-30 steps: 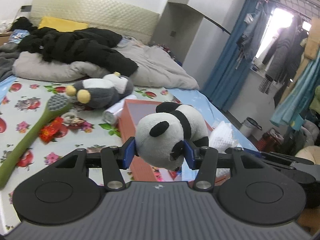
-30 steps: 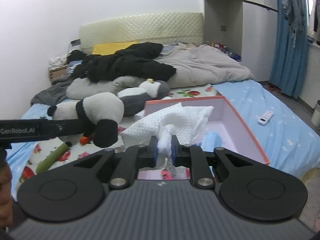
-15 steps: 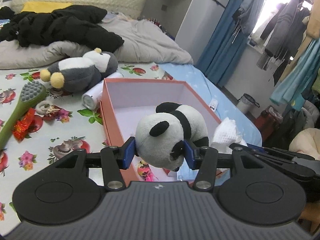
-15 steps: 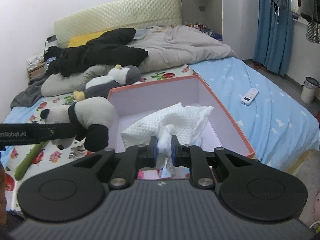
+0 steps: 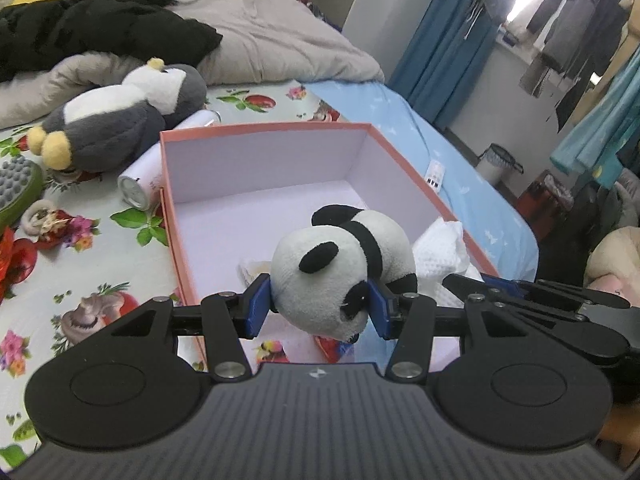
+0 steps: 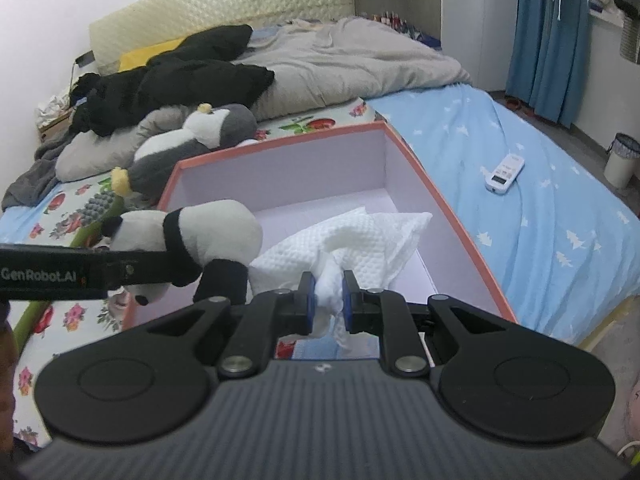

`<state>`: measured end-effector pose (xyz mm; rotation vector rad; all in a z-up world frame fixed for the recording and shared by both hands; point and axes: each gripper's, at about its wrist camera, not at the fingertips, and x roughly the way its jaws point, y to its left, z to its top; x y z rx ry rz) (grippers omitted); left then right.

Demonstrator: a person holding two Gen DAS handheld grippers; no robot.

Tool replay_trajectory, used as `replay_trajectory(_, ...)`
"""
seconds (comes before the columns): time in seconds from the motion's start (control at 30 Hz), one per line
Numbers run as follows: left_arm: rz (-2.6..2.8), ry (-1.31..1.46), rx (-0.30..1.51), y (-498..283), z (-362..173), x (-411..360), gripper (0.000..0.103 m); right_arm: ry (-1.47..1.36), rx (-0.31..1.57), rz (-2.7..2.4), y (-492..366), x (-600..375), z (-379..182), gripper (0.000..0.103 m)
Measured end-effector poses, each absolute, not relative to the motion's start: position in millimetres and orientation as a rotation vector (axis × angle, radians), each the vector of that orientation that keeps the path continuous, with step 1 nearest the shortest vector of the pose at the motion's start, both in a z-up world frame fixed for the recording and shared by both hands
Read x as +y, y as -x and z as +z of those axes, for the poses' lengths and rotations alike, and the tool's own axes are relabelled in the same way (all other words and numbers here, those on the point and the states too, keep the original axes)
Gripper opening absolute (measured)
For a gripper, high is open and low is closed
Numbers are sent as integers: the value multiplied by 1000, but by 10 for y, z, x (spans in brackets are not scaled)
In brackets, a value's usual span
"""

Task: Organize soft objects
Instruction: 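Open both grippers to drop the panda and tissue into the box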

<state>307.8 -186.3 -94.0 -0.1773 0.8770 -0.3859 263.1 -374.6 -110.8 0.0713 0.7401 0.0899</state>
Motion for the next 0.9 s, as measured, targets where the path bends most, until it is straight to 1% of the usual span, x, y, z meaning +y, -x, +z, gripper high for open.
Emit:
replay_trajectory(0.23,-379,156,915,-3465,-1145,-1970,57,-78,781,85,-2918,-3846,-1321,18)
replay_trajectory(0.4,-375,145,926,-3554,-1212,-1982,57,-92,794,76,-2979,-3884,-1401,19)
replay_trajectory(0.43,-379,144,923,-3562,-1212,-1982,57,-97,796,76,-2980,-3890,-1407,22)
replay_trajectory(0.47,-381,140,922,-3564,-1204,-1985,60,-107,800,76,-2980,-3899,-1409,25)
replay_trajectory(0.5,-380,136,924,-3563,-1197,-1989,65,-116,803,76,-2990,-3911,-1408,27)
replay_trajectory(0.53,-379,133,921,-3545,-1184,-1986,67,-123,807,74,-2981,-3918,-1404,34)
replay_trajectory(0.6,-381,134,908,-3505,-1138,-1972,67,-123,801,73,-2964,-3930,-1382,44)
replay_trajectory(0.63,-382,135,903,-3481,-1111,-1964,67,-123,793,72,-2935,-3929,-1358,45)
replay_trajectory(0.9,-382,141,834,-3105,-769,-1831,67,-130,736,83,-2652,-3879,-1091,45)
